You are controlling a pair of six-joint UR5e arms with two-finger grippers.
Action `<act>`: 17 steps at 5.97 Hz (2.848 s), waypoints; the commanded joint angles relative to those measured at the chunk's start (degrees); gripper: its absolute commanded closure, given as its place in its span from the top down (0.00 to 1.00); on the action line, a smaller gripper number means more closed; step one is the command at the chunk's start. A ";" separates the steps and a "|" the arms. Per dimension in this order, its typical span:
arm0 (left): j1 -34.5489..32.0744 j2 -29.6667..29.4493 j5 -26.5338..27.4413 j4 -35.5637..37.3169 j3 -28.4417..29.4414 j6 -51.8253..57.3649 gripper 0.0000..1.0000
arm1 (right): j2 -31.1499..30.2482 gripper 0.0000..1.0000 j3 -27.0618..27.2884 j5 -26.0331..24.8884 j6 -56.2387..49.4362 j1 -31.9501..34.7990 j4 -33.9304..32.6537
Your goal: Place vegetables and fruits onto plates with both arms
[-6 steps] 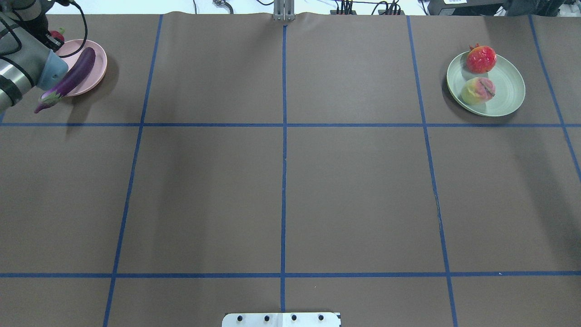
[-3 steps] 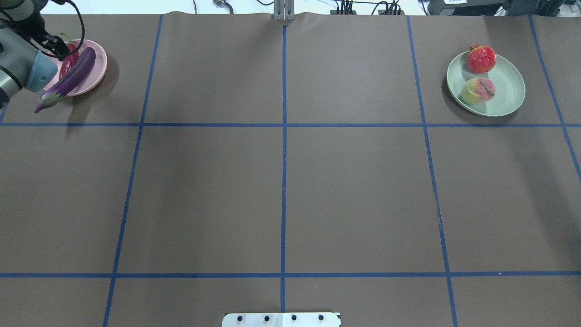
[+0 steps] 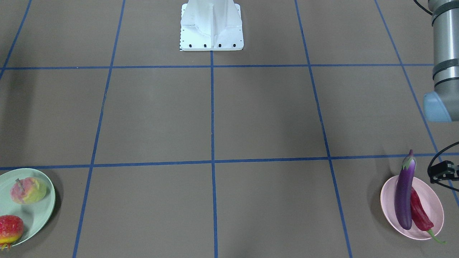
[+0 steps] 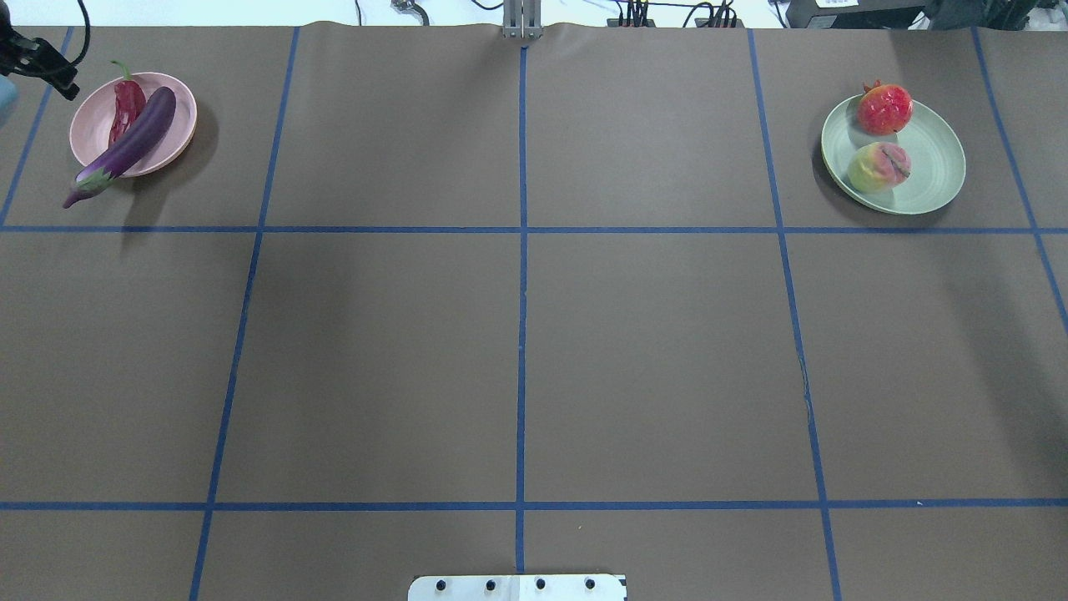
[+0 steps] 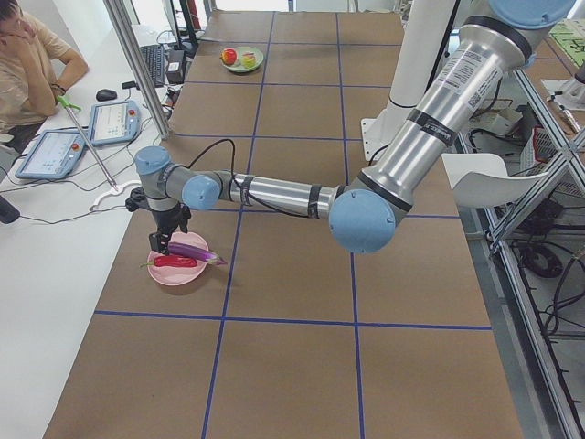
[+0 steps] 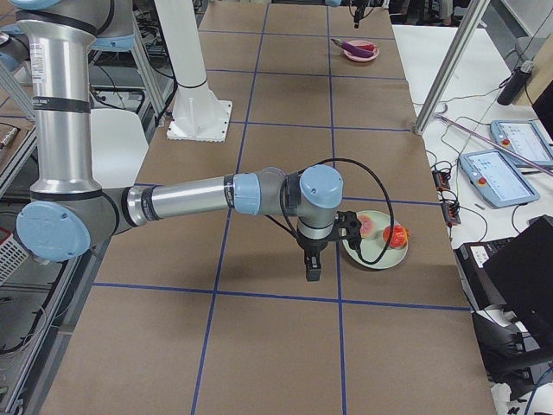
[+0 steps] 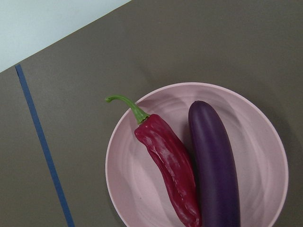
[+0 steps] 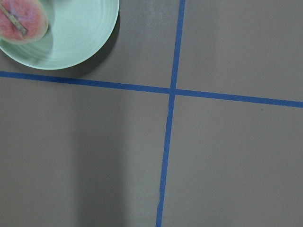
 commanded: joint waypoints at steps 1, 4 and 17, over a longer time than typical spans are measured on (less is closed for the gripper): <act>-3.90 12.14 -1.87 9.00 -17.99 0.41 1.00 | 0.00 1.00 0.09 -0.08 0.09 0.04 0.00; -10.03 31.87 -6.24 9.83 -32.51 8.09 1.00 | -0.09 1.00 0.00 -0.17 0.09 0.04 0.00; -17.98 42.27 -15.15 8.95 -35.93 10.17 1.00 | -1.67 1.00 0.09 -0.08 0.44 -0.04 1.92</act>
